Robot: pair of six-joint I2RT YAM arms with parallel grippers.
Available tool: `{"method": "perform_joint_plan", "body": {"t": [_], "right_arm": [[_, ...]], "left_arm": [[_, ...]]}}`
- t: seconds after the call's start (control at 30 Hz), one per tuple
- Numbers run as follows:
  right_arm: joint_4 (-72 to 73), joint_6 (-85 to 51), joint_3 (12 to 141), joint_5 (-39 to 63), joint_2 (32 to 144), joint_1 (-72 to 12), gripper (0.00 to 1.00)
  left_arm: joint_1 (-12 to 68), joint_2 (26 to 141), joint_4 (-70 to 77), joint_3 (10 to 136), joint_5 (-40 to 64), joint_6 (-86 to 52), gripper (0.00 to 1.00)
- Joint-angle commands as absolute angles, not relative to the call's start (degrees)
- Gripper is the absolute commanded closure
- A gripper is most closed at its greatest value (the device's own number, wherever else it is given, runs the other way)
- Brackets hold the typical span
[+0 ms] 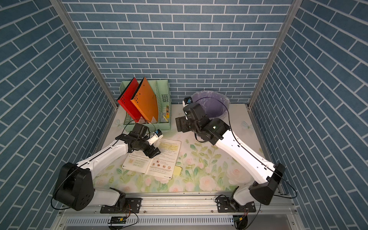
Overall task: Peel off the used sticky note
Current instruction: Turn the page of the book at the center of the board.
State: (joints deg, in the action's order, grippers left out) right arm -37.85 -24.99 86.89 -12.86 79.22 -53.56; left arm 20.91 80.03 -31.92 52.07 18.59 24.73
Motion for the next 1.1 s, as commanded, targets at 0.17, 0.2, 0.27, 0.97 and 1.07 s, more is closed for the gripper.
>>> {"method": "perform_joint_plan", "body": {"t": [0.17,0.2,0.27,0.97,1.07], "right_arm": [[-9.2,-47.8,51.7,3.9,72.9,-57.7,0.13],[-6.1,-49.2,49.8,6.2,73.8,-58.4,0.14],[-2.3,-50.8,48.1,7.9,76.1,-59.6,0.14],[12.4,-57.8,42.0,15.1,91.8,-63.6,0.17],[13.3,-58.3,41.0,15.0,92.3,-63.6,0.17]], "left_arm": [[20.3,77.1,-35.0,50.9,15.5,28.0,0.13],[20.0,76.8,-35.2,50.7,15.0,28.1,0.13],[18.8,76.1,-35.3,50.2,13.9,28.7,0.13],[7.8,79.7,-30.1,41.3,5.2,34.0,0.24],[10.4,81.6,-28.5,40.5,1.8,32.8,0.26]]}}
